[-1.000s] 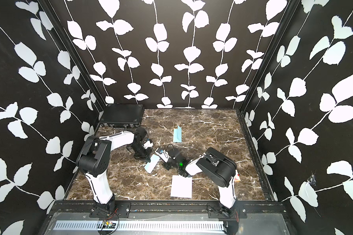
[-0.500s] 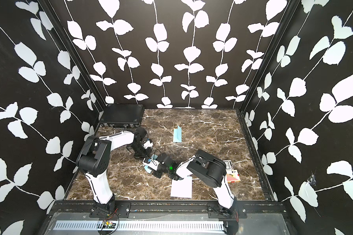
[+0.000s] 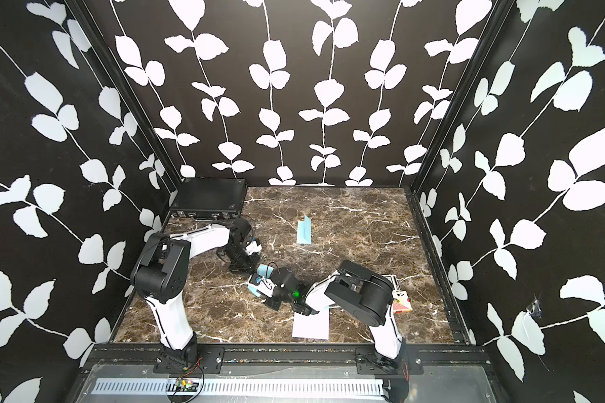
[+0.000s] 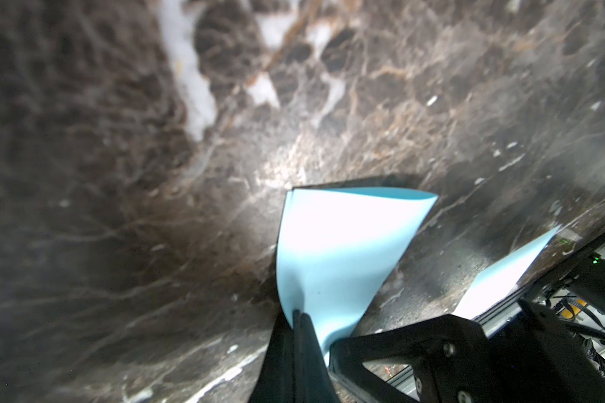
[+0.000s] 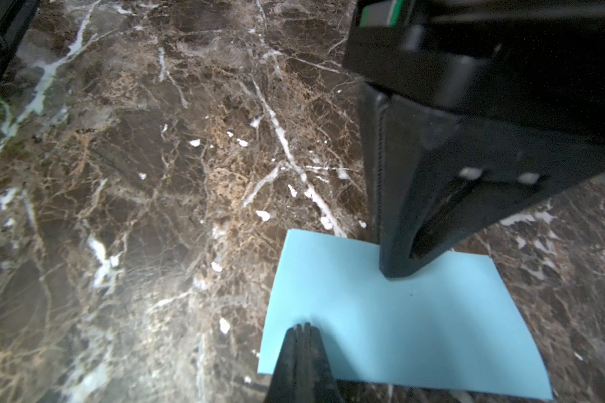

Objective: Fold the square paper along the opposite sides
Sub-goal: Smooth out the paper at the center of the board.

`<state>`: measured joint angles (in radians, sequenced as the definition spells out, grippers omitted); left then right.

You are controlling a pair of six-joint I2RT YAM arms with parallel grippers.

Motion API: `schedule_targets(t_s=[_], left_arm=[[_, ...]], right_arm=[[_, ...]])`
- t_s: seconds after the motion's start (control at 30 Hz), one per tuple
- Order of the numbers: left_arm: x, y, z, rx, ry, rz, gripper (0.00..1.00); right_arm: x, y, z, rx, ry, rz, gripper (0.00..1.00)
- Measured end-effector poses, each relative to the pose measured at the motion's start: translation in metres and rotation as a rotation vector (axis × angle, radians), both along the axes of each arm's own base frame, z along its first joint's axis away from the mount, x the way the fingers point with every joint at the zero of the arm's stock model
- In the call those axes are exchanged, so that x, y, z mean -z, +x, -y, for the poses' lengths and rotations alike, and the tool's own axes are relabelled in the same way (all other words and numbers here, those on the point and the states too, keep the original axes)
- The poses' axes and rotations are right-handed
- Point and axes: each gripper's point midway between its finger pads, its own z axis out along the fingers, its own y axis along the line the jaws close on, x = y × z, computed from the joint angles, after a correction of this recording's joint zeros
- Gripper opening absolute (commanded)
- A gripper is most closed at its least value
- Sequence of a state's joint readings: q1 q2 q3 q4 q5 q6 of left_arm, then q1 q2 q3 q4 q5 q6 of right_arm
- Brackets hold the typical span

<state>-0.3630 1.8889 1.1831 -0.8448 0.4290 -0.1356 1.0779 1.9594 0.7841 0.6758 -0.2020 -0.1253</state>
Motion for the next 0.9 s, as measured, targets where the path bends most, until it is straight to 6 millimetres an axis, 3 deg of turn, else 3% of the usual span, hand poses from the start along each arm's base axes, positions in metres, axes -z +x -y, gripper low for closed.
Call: schedule_targets(t_s=[0.43,0.53,0.7,0.77,0.9], left_arm=[[0.0,0.0,-0.001,0.0,0.003,0.001,0.0],[0.0,0.001,-0.001,-0.001,0.004,0.003,0.0],[0.0,0.002,-0.002,-0.008,0.003,0.003,0.0],[0.0,0.002,-0.002,-0.008,0.003,0.003,0.0],[0.0,0.002,-0.002,-0.009,0.003,0.003,0.0]], right_arm=[[0.001,-0.013,0.001,0.015,-0.027,0.025,0.0],[0.0,-0.025,0.002,-0.014,-0.027,0.012,0.0],[-0.009,-0.041,0.028,-0.018,-0.006,-0.054,0.02],[-0.019,-0.029,0.034,0.021,0.02,-0.053,0.02],[-0.041,0.014,0.034,0.118,0.084,0.002,0.01]])
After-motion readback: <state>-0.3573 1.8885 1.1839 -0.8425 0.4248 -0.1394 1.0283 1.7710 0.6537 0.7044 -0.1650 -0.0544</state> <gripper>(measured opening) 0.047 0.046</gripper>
